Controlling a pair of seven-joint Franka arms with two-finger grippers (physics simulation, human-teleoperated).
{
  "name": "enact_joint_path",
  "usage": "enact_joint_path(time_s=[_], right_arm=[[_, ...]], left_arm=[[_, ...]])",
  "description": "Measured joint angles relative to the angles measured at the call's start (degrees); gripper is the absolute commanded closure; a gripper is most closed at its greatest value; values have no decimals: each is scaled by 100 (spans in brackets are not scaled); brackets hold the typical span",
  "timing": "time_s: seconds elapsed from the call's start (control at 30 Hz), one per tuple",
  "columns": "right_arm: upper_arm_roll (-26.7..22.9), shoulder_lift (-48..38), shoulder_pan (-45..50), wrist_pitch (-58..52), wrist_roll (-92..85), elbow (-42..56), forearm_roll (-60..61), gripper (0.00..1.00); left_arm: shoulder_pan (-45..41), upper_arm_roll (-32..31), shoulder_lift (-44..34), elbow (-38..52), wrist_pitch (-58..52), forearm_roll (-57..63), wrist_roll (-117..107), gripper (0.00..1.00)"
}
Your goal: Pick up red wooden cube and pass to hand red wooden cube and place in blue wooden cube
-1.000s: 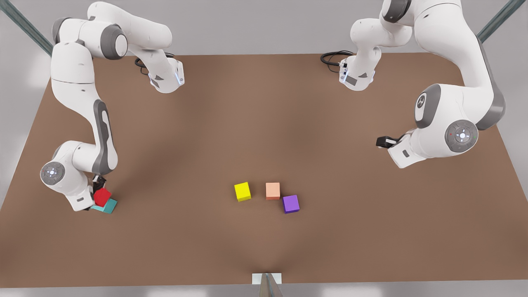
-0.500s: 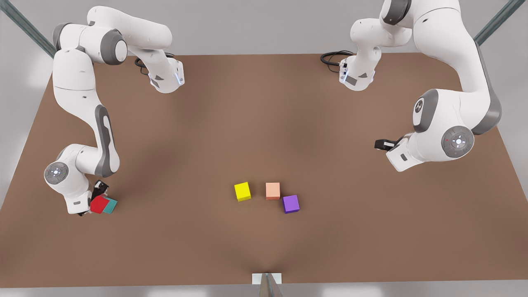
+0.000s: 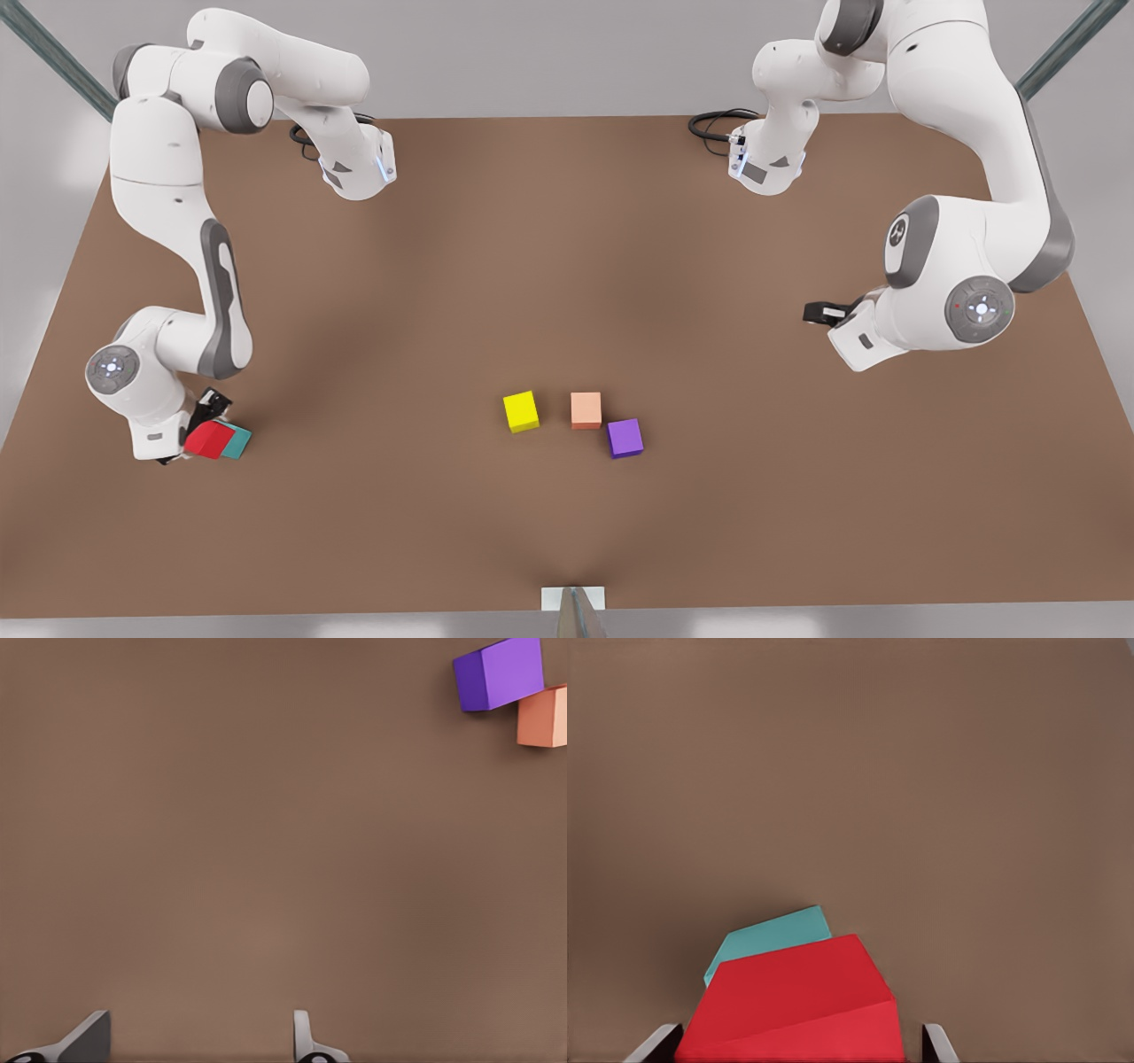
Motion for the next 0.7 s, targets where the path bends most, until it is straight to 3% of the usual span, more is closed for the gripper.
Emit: enact_joint_path(time_s=[0.23,0.43,0.47,0.57,0.7], right_arm=[[38,-371,114,-775,118,351,164,0],[15,-304,439,-2630,1139,1269,491,0],[-7,-299,735,-3135,1458,1890,387,0],[11,-1090,1108,-4630,2330,2853,321,0],[12,-2162,1115,-5618,3295,1913,449,0]], left_arm=[[9,0,-1,1,-5,0,-19,0],[17,0,2,1,-7,0,-29,0],[17,0,2,1,-7,0,-31,0],[18,0,3,1,-7,0,-34,0],[18,0,3,1,-7,0,-38,0]])
